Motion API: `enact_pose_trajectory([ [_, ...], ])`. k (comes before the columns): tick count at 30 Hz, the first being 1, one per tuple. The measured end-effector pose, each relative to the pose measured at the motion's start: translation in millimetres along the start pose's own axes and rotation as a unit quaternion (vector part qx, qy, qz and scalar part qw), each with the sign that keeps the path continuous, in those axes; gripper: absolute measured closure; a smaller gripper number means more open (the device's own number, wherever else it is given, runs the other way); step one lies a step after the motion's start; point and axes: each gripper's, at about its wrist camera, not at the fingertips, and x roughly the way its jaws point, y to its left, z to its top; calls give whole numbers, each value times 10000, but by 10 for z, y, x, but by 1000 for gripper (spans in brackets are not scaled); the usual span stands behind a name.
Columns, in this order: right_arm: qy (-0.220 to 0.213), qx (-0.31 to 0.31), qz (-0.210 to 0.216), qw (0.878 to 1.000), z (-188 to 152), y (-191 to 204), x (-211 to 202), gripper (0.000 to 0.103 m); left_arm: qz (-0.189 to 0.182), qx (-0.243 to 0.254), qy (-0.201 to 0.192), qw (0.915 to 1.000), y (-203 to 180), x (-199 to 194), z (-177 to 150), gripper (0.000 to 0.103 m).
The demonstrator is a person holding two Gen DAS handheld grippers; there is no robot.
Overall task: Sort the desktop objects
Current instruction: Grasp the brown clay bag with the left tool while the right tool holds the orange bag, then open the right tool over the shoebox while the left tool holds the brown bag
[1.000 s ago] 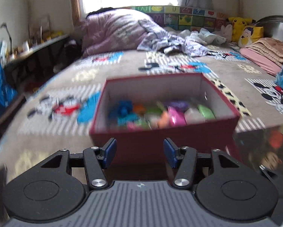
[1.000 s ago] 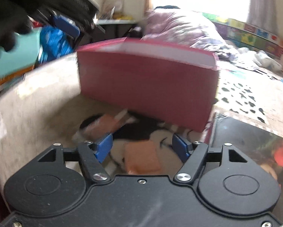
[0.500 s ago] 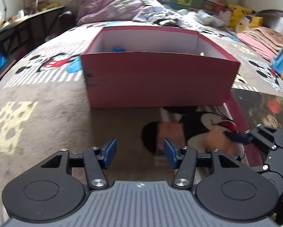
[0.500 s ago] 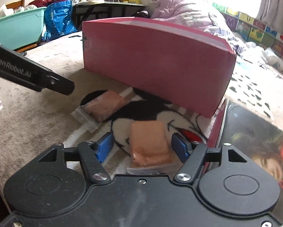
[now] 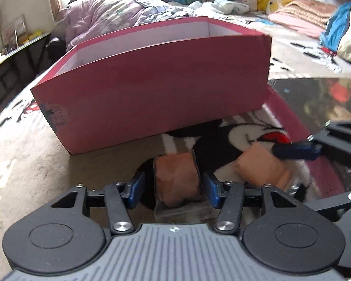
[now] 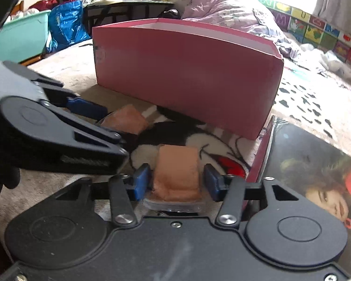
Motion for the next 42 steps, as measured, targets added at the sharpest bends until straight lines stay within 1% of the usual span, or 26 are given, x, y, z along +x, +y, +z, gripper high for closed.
enact_pose_trajectory([
  [2,-48,6,-7,10000,-5,2,-2,44,-26,-94,13,10000,52,-30,-14,64],
  [6,-123,-58,1,9999,-8,15,-4,43,45,-33,17,10000,164,-222,-98,64],
  [8,-129,-62,34,9999,-7,18,-2,43,29,-115,73,9999,245,-318,-186,64],
  [10,-138,-16,73,9999,-1,-3,5,43,-66,-182,146,9997,298,-360,-277,64],
  [11,-134,21,87,9999,-1,-10,13,43,-102,-186,156,9997,302,-364,-317,59],
  [12,-140,45,88,9999,-2,-12,15,43,-64,-210,132,9997,300,-364,-346,53],
  [14,-154,80,78,9998,-3,-9,17,43,56,-318,59,9995,293,-357,-374,47],
  [17,-159,201,120,9996,-6,-29,16,44,-18,-757,-56,9971,359,-324,-373,47],
  [19,-167,252,153,9994,-12,-39,18,46,32,-808,-138,9966,345,-294,-383,47],
  [21,-178,292,188,9992,-15,-46,15,52,113,-767,-226,9967,304,-271,-397,59],
  [22,-179,313,200,9992,-16,-52,13,57,130,-751,-276,9967,278,-278,-412,63],
  [23,-190,337,202,9990,-16,-63,7,62,153,-776,-328,9963,254,-291,-427,64],
  [25,-238,446,237,9984,-16,-98,-30,63,198,-817,-424,9956,211,-337,-457,65],
  [28,-315,506,217,9980,-19,-127,-123,63,142,-918,-540,9942,147,-396,-524,65],
  [31,-400,555,204,9974,-13,-157,-254,63,223,-1017,-727,9919,62,-419,-610,65],
  [35,-563,662,296,9958,46,-197,-446,63,338,-948,-963,9902,-38,-380,-671,65],
  [38,-694,861,430,9929,147,-256,-563,63,261,-1044,-1028,9889,-16,-368,-669,65],
  [42,-860,1345,687,9848,342,-439,-664,63,54,-1146,-1092,9874,16,-385,-662,65],
])
